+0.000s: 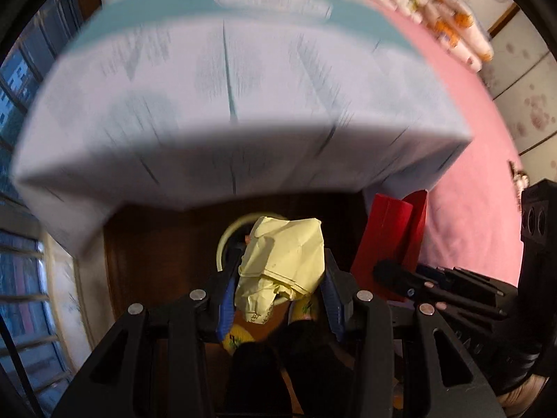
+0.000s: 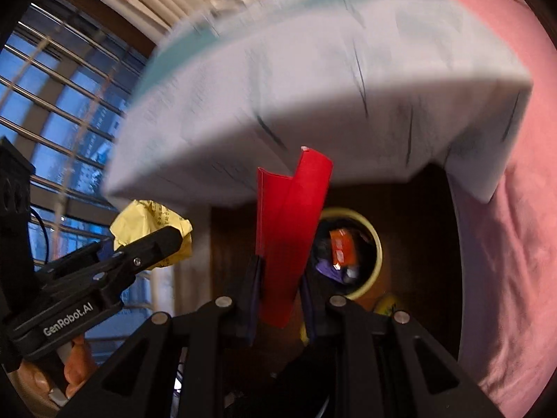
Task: Collect trash
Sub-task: 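Carry yellow cloth and red box over the bin and open both tools, then raise both tools from the bin back toward the table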
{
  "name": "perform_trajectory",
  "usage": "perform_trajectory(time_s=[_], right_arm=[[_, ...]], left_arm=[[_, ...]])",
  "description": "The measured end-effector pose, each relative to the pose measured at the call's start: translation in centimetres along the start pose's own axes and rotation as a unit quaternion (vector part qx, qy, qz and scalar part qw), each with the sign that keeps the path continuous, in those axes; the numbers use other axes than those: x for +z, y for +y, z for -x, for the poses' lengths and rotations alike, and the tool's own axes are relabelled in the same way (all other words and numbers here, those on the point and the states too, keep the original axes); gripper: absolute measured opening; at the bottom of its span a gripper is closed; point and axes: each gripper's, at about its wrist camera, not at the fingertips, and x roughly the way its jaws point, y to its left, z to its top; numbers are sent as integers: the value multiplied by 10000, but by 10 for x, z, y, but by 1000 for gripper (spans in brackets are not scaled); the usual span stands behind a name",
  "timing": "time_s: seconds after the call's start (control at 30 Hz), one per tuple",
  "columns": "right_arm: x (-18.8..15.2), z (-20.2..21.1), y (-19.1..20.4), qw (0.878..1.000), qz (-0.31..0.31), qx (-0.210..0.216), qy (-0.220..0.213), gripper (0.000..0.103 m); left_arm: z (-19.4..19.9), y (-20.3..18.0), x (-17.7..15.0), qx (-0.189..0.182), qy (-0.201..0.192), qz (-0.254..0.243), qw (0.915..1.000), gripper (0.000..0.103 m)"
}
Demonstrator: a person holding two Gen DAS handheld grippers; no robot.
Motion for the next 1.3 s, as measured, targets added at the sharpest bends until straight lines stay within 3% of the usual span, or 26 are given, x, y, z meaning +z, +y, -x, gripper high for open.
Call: perform_trajectory(time_s=[0.3,0.5,0.57,0.63,0.7,0.8,1.03,1.3], right_arm=[[-38,-164,-74,9964,-76,-251,804,21],[-48,-242,-109,9942,-130,-351,1004,23],[-51,-262,-115,9939,-160,-301,1046,25],[-53,-277,-120,9940,-194,-274,1038,27],[-57,-283,-121,9944,-210,-310,989,41],[-49,-286,-126,9949,-255,-396,892,55],[-37,-268,-120,9959,-172,-560,686,56],[-17,-208,-96,9973,-137,-643,313,56]], left_arm=[[-170,29,-28,294,590,347,9972,42],[-245,41,-34,429,802,324,9953,45],[-260,39,-38,534,807,252,9950,49],[-276,38,-38,640,835,192,9943,59],[-283,44,-41,681,879,164,9937,69],[-288,48,-40,824,839,136,9930,94],[-264,50,-33,1035,649,122,9924,95],[-192,42,-21,1026,312,267,9939,95]])
